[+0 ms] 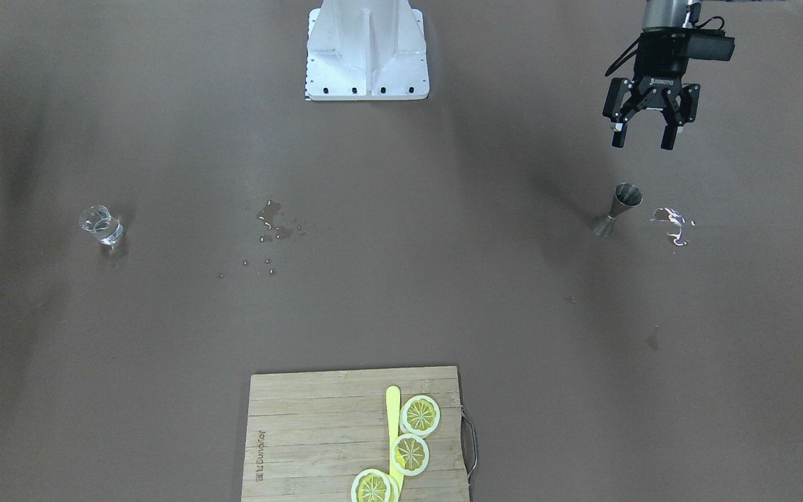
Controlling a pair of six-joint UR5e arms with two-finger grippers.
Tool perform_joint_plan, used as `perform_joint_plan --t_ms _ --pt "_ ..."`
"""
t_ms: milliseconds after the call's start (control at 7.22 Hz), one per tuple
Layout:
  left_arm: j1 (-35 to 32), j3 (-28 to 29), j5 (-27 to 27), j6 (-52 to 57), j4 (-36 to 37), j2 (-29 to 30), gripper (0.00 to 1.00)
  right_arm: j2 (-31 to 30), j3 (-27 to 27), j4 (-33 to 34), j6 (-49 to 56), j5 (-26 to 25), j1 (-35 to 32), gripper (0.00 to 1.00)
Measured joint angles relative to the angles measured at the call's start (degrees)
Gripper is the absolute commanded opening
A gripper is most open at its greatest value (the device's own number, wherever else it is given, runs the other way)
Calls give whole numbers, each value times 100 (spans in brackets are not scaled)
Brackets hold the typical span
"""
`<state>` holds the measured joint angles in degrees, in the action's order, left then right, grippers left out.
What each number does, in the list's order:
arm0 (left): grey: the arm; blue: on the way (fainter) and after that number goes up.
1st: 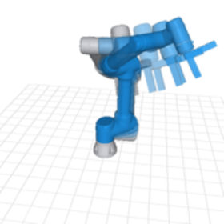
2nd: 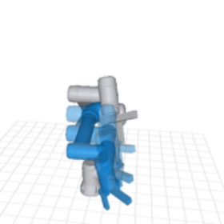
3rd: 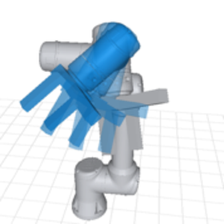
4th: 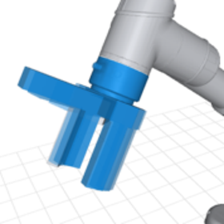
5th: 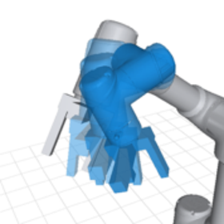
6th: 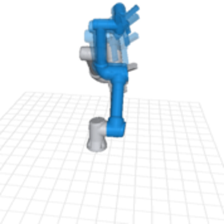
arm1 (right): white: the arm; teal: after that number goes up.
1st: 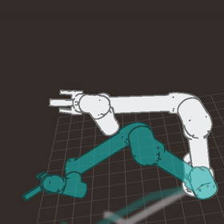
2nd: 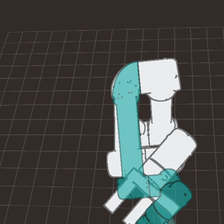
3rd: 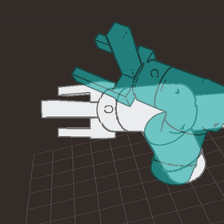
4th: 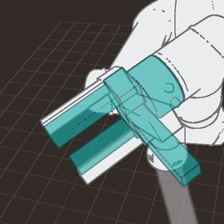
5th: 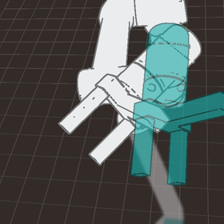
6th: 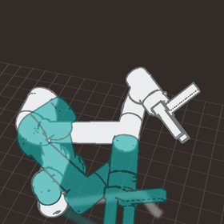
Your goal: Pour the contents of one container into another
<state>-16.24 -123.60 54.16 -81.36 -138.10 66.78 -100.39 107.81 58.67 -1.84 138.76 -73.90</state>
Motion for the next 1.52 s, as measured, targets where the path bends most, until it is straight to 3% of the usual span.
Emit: perform_joint_plan --t_ms 554,1246,1523 --pt "753 1119 -1642 -940 -27 764 97 -302 -295 -1956 -776 -78 342 100" --pt "886 2294 -2570 -1099 -32 1413 97 -455 -1086 -3832 -1324 -227 783 100" --pt "840 2587 -2688 -1095 -19 1578 97 -463 -1223 -4277 -1909 -624 1182 100"
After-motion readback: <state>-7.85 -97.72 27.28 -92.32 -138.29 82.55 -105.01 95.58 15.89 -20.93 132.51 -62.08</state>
